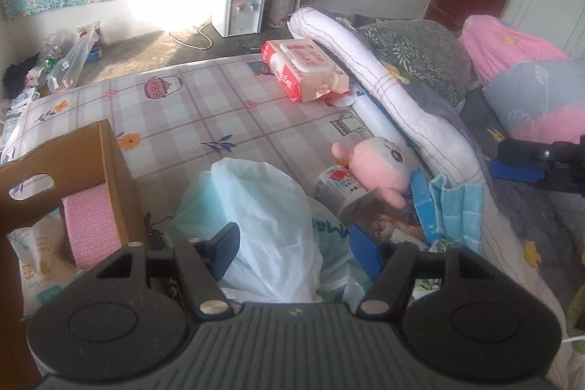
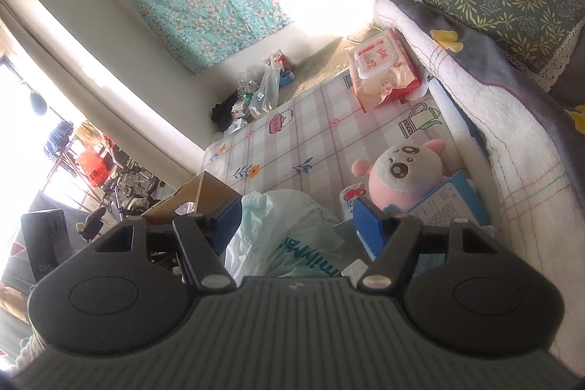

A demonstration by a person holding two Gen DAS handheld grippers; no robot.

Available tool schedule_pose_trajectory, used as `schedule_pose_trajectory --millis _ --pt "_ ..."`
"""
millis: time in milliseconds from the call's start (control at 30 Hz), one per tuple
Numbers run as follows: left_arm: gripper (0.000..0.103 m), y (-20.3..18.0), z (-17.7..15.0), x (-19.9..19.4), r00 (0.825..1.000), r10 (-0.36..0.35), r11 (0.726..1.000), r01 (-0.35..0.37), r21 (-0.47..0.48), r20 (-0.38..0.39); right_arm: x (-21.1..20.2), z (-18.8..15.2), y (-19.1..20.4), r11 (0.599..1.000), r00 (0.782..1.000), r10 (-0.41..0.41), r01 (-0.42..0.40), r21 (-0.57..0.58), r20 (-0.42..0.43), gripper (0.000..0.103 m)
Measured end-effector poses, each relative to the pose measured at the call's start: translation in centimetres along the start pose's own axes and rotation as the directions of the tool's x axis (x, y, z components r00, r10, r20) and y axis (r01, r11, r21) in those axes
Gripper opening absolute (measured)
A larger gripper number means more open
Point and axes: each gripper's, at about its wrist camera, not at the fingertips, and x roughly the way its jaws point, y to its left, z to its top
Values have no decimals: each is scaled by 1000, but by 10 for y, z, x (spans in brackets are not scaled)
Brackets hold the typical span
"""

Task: Organize soft objects
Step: 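Move the right gripper back to the bed toward the blue bandage box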

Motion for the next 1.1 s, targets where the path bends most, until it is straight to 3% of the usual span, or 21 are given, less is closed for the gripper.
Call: schedule_pose_trajectory --millis 367,533,667,833,900,1100 --pt "62 -68 -10 29 1000 -19 983 19 184 2 -8 -30 -53 994 999 30 -32 103 23 63" --pt "53 -84 -12 43 999 -28 975 31 219 -17 -12 -37 -70 993 999 29 -33 117 39 59" --pt "51 -92 -12 51 995 -89 974 97 205 -50 -15 -40 -84 993 998 -12 4 121 59 59" --pt "51 -102 -7 59 977 -202 966 211 147 -74 -12 -53 -103 985 997 -22 11 171 68 60" --pt "59 -105 -3 67 966 -238 962 248 110 -96 -12 -59 -111 980 997 -27 12 197 75 60" --pt "64 -116 7 98 961 -239 966 250 69 -137 -12 -78 -138 955 995 -30 0 298 96 60"
